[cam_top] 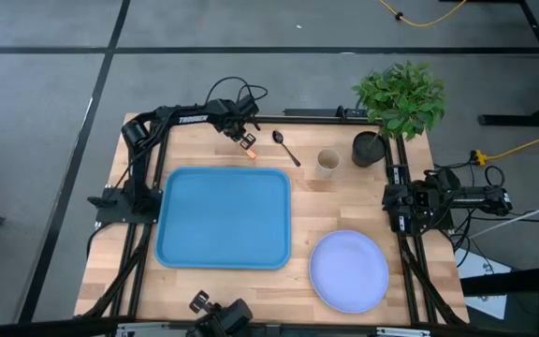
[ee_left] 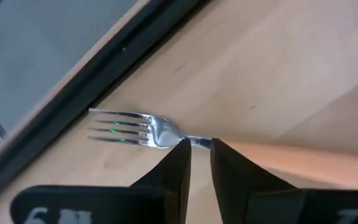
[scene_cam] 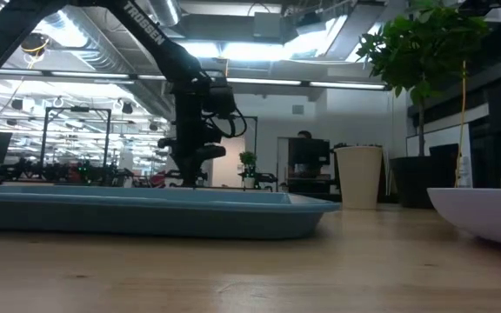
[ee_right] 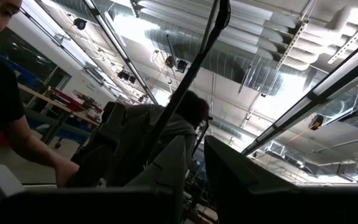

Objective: Pick and place plate/cup/fork/spoon on tray
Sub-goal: Put the orange fork on the blue tray

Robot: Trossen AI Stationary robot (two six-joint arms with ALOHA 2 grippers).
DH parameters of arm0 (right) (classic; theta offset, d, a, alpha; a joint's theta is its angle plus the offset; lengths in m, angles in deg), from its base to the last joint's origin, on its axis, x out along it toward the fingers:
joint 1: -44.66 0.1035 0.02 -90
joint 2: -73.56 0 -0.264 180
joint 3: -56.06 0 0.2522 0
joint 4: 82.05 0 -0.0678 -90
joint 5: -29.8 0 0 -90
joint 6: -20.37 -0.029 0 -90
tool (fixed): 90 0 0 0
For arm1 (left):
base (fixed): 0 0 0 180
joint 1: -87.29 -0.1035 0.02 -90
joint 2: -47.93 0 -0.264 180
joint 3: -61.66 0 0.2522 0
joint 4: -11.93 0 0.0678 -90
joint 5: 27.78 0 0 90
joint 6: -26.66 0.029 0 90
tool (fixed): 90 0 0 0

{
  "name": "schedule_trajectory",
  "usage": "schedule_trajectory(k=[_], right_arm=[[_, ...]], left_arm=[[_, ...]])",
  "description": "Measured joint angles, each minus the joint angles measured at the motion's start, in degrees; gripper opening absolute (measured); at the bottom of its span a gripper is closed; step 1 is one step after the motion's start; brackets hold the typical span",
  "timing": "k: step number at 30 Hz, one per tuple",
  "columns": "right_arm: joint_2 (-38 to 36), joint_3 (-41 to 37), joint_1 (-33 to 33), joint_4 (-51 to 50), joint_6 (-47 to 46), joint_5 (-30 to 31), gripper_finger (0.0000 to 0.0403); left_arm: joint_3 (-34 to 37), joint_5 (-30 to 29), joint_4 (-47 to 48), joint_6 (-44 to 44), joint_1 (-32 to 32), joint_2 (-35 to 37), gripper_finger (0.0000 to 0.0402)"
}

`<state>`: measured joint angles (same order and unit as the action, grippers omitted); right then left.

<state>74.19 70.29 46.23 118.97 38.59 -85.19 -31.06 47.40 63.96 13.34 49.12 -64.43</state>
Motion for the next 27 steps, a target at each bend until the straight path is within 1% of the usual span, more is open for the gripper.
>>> schedule_trajectory(k=[4, 6, 8, 13, 16, 19, 24, 27], right_arm=[[0.00, 0.00, 0.01, -0.55, -0.03, 0.00, 0.0067], [0.00, 0.00, 0.00, -0.63, -0.09, 0.00, 0.0067], [0.00, 0.00, 0.01, -0.89, -0.11, -0.02, 0.0067], [0.00, 0.00, 0.02, -3.69, -0.14, -0.04, 0.0067], [0.00, -0.02, 0.00, -4.41, -0.13, -0.04, 0.0067], [0.00, -0.02, 0.01, -4.39, -0.04, -0.04, 0.0067], [0.00, -0.02, 0.02, -4.34, 0.00, -0.04, 0.0067], [0.01, -0.02, 0.01, -4.27, 0.02, -0.04, 0.0067]], left_arm=[[-0.44, 5.18, 0.09, -16.67, -0.17, 0.00, 0.0055], [-0.44, 6.22, 0.12, -24.35, -0.16, 0.00, 0.0055], [-0.44, 6.21, -0.13, -28.32, 0.12, 0.00, 0.0055], [-0.44, 2.35, -3.41, -30.04, 2.05, 0.00, 0.0055], [-0.44, 2.53, -6.85, -29.33, 3.59, 0.00, 0.0055], [-0.44, 2.55, -9.53, -26.27, 5.85, 0.00, 0.0055], [-0.44, 2.38, -10.08, -24.83, 8.69, -0.14, 0.0055], [-0.49, 2.01, -12.80, -21.38, 9.17, -1.96, 0.0055]])
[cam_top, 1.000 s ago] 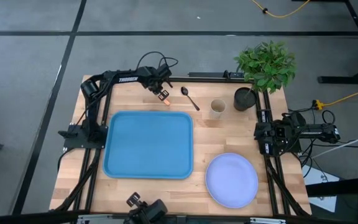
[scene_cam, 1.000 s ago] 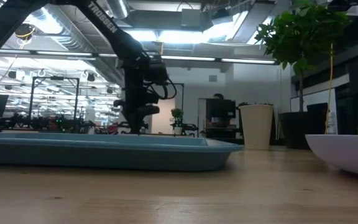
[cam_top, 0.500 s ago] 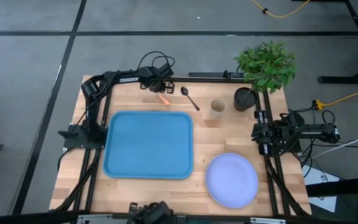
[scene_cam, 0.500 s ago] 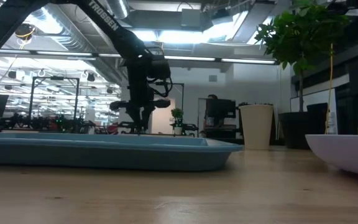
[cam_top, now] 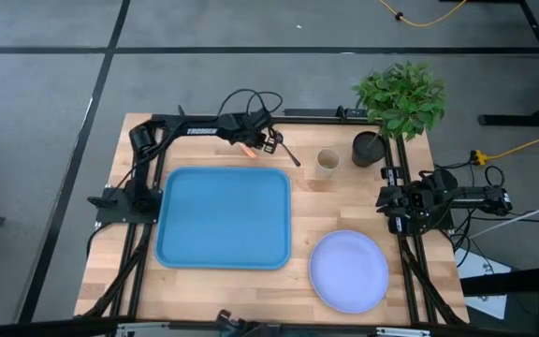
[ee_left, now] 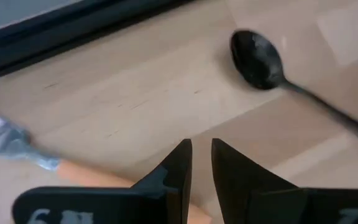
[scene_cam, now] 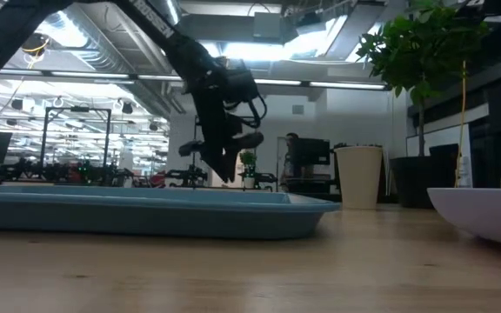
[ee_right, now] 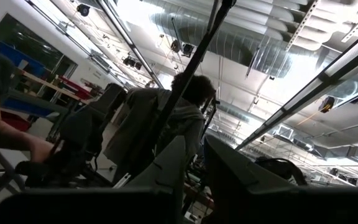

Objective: Pick and place plate/cup/fork/spoon on tray
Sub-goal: Put the orange fork on the blue tray

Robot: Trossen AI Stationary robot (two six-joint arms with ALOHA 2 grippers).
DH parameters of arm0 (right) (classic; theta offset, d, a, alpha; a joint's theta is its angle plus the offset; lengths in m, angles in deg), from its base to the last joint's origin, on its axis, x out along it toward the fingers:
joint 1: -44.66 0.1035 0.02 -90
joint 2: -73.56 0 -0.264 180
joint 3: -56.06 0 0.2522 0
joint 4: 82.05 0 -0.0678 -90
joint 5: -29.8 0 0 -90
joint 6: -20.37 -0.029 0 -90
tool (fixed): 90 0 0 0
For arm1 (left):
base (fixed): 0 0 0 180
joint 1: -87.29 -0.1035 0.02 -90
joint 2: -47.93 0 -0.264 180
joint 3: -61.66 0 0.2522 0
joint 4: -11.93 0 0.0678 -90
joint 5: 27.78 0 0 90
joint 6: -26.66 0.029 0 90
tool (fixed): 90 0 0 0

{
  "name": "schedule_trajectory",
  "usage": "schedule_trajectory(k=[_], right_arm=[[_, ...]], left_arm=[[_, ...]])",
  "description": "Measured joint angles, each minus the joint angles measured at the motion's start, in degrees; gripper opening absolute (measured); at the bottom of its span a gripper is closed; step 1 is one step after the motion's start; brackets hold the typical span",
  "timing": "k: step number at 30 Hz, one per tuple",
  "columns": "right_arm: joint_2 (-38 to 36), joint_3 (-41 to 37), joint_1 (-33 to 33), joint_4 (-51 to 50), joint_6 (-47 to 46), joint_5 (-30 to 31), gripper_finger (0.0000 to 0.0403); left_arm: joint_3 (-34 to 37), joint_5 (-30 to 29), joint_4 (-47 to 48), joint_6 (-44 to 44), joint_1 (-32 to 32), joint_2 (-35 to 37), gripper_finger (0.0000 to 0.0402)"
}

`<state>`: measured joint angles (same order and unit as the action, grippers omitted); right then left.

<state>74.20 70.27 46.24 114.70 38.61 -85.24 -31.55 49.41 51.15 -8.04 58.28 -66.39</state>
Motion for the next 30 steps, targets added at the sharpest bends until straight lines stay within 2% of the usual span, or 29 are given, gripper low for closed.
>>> schedule_trajectory(k=[6, 12, 30], right_arm=[[-0.01, 0.00, -0.01, 0.62, -2.26, -0.02, 0.0067], [-0.03, 0.00, 0.00, 1.41, -2.93, -0.02, 0.0067], [-0.03, 0.00, 0.00, 0.97, -3.09, -0.02, 0.0067]], left_arm=[[0.03, 0.46, -3.85, 1.05, 1.29, -2.73, 0.0055], [0.03, 1.85, 1.77, 0.74, 2.16, -2.74, 0.0055], [0.03, -0.31, 18.39, 0.17, 2.13, -2.68, 0.0055]])
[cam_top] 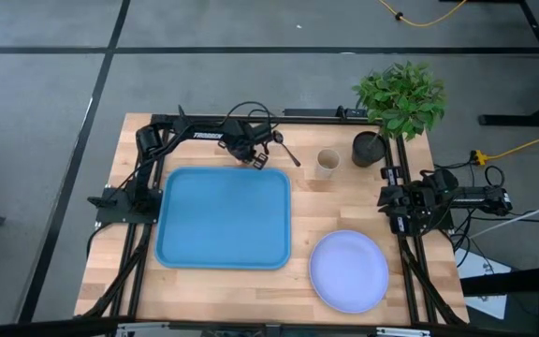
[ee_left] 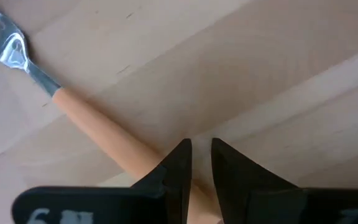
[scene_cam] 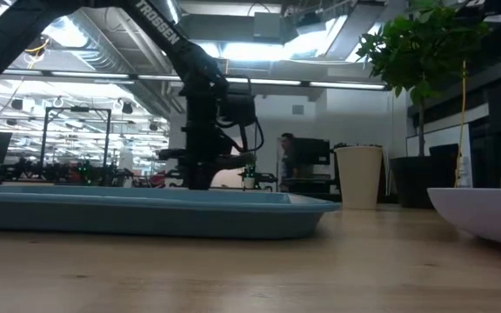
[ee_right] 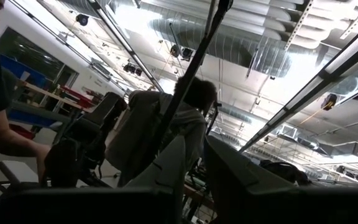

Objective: Pick and place plate/cup/fork/spoon on tray
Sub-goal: Put the orange fork on the blue tray

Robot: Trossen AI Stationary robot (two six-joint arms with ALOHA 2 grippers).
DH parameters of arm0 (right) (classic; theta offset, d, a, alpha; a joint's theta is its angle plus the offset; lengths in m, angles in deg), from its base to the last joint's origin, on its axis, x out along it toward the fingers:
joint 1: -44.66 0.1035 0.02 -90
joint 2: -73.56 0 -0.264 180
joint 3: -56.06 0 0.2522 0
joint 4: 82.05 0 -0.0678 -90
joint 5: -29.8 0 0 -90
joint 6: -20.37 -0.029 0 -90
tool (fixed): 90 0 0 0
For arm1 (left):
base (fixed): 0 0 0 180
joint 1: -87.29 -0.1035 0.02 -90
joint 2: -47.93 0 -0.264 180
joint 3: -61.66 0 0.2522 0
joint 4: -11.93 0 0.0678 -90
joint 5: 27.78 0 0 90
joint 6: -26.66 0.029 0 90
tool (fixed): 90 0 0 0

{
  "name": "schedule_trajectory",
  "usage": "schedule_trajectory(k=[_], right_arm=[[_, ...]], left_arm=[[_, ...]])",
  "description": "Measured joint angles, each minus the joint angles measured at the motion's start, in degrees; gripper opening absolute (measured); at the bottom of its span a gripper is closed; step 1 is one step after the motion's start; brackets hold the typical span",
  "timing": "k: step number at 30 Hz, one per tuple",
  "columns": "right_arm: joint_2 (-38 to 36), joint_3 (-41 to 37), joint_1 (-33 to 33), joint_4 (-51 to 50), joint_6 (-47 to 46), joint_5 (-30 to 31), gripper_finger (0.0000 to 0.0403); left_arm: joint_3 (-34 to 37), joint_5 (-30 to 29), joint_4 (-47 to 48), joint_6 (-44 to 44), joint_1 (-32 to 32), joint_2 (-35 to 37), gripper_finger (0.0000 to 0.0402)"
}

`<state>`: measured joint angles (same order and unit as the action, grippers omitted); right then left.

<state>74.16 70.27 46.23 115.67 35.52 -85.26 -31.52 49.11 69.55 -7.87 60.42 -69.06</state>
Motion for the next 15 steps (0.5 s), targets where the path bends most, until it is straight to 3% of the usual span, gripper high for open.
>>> schedule_trajectory(k=[15], right_arm=[[0.00, 0.00, 0.00, -1.29, -0.03, 0.00, 0.0067]], left_arm=[[0.07, -7.34, 9.16, -2.37, -1.75, 0.28, 0.0055]])
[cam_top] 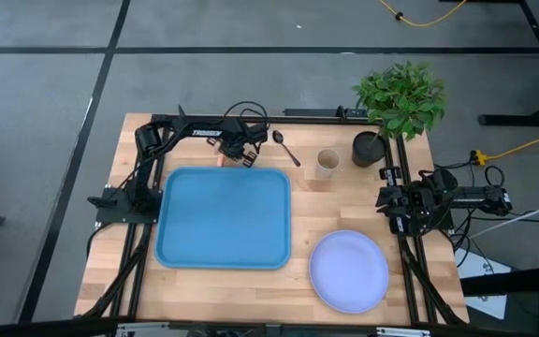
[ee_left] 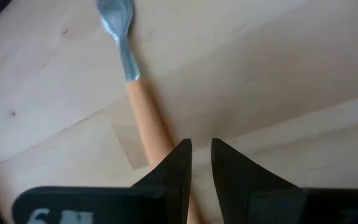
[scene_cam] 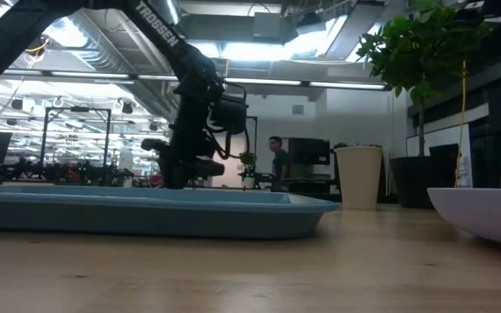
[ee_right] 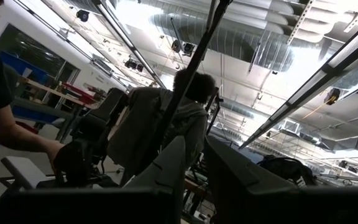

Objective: Pick and place plate/cup/fork/spoon on tray
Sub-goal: Put the orange fork on the blue tray

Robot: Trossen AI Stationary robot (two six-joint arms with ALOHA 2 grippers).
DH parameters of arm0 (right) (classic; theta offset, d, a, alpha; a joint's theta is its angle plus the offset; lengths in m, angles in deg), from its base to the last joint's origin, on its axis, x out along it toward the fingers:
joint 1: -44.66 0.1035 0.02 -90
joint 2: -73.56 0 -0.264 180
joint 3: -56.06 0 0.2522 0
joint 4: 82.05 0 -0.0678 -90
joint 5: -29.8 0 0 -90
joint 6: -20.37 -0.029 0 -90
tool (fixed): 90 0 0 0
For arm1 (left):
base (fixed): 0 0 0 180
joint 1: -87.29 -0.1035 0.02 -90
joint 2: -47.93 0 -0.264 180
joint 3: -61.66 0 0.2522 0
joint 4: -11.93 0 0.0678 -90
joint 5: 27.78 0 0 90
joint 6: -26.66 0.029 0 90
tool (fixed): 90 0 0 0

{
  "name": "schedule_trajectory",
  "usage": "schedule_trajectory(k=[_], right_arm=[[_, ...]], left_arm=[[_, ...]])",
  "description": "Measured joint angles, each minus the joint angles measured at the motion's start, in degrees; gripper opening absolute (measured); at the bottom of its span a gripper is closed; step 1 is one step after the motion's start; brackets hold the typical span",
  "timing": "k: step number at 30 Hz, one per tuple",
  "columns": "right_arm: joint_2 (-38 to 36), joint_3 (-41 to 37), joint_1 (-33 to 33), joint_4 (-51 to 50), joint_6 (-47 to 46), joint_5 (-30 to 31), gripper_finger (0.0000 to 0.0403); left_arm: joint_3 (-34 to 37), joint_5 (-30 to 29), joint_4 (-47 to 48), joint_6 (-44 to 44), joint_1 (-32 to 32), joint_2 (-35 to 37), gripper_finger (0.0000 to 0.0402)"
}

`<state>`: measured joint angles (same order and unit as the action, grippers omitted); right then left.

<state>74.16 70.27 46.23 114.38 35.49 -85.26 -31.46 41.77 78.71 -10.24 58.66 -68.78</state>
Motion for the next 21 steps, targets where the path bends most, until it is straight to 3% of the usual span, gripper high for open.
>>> schedule_trajectory(k=[9, 15, 21], right_arm=[[0.00, 0.00, 0.00, -0.78, 0.10, 0.00, 0.0067], [0.00, 0.00, 0.02, -1.32, 0.09, 0.00, 0.0067], [0.00, 0.00, 0.00, -1.65, -0.03, 0.00, 0.0067]], left_arm=[[-0.15, -5.08, -0.26, 1.93, -0.26, 4.11, 0.0055], [-0.15, 1.03, 0.88, 5.78, -4.04, 4.24, 0.0055], [-0.13, 3.00, 4.24, 7.80, -8.65, 4.24, 0.0055]])
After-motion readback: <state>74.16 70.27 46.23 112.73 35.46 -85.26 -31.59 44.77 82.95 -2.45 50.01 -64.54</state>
